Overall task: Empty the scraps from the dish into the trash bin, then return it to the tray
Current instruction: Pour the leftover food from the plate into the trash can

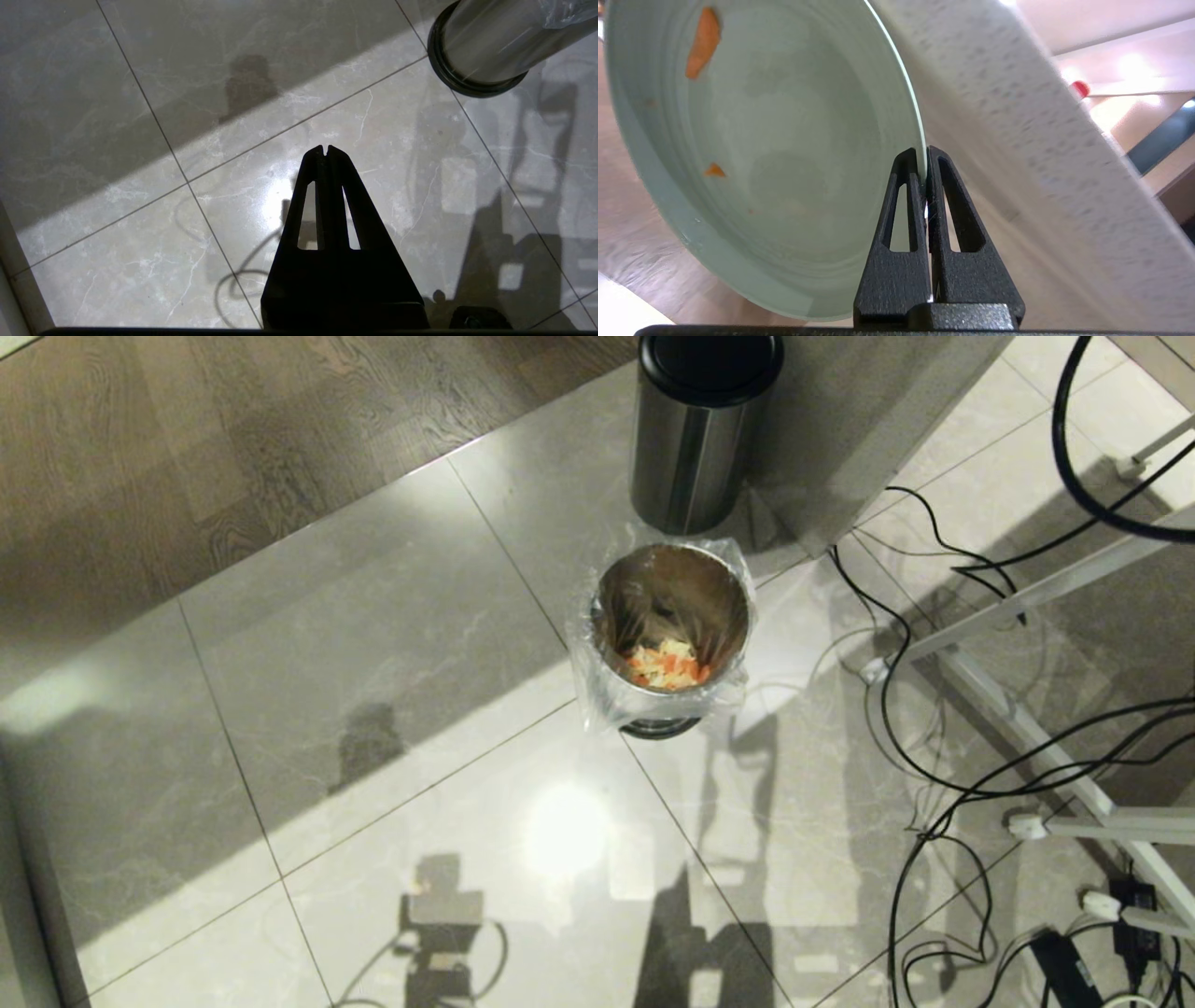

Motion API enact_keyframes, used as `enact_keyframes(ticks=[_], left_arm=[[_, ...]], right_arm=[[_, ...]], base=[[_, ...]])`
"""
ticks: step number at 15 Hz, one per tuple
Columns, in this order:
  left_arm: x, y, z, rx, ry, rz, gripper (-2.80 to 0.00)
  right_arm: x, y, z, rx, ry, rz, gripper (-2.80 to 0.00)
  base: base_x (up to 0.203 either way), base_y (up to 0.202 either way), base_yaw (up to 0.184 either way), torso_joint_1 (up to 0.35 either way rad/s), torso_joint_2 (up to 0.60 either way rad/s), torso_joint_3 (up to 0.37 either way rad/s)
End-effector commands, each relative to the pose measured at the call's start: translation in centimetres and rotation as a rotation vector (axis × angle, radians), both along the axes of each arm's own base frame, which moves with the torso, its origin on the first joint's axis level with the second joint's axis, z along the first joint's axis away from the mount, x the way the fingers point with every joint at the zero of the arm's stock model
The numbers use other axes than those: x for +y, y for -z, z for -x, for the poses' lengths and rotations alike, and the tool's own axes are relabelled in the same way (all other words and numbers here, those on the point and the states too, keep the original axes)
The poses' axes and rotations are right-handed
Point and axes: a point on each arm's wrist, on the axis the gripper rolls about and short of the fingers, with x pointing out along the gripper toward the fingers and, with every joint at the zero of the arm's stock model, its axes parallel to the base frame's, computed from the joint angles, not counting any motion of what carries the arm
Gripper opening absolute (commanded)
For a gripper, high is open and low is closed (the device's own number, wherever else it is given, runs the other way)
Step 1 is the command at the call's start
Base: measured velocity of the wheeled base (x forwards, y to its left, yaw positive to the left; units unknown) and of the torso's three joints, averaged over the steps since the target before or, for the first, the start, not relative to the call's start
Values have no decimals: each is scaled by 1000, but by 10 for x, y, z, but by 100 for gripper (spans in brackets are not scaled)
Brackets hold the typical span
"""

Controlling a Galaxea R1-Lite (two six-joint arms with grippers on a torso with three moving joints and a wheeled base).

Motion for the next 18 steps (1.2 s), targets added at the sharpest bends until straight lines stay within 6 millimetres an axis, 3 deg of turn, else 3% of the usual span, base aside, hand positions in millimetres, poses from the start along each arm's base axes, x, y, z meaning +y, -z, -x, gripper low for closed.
enact_keyframes(ticks=[1,6,11,13,15,18], left_arm=[[0,0,0,1,-1,1,-280],[0,0,0,1,0,1,-280],[0,0,0,1,-1,1,-280],[0,0,0,1,1,1,-280],[0,0,0,1,-1,1,-280],[0,0,0,1,1,1,-280]], right_arm=[[1,3,-1,3,-4,13,-280],[3,18,-2,63,-9,35,-280],[0,-11,8,-16,-12,-1,-280],[-1,-12,9,-12,-11,-2,-280],[0,-6,8,-3,-12,7,-280],[2,25,3,91,-14,44,-280]], base=[[0,0,0,0,0,0],[0,0,0,0,0,0],[0,0,0,0,0,0],[0,0,0,0,0,0],[0,0,0,0,0,0],[0,0,0,0,0,0]])
